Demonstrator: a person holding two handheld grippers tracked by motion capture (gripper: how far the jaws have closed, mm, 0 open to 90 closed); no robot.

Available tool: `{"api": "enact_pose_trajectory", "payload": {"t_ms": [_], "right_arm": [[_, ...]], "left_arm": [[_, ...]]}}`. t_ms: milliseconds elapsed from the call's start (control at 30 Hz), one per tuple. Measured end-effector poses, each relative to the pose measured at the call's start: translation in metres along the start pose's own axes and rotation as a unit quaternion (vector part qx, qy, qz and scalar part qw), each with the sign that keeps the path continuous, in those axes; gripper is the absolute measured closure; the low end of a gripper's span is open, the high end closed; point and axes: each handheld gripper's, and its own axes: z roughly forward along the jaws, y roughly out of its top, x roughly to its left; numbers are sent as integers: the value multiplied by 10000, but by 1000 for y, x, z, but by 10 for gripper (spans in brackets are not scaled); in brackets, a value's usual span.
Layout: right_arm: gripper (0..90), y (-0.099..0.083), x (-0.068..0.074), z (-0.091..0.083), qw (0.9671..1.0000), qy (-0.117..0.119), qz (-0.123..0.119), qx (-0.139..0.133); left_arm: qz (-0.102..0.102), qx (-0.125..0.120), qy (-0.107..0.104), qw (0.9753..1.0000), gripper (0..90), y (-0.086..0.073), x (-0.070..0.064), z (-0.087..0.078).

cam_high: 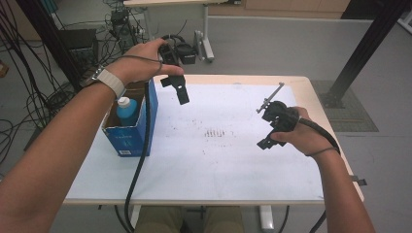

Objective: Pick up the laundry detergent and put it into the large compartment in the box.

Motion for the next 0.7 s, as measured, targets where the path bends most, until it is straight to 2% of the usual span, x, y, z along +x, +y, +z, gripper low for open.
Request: {"api": "enact_pose_trajectory", "payload": {"t_ms": [700], "right_arm": [[129,0,4,-1,10000,-24,-4,-24]], "left_arm": [[98,9,18,9999,76,-5,-2,10]]}}
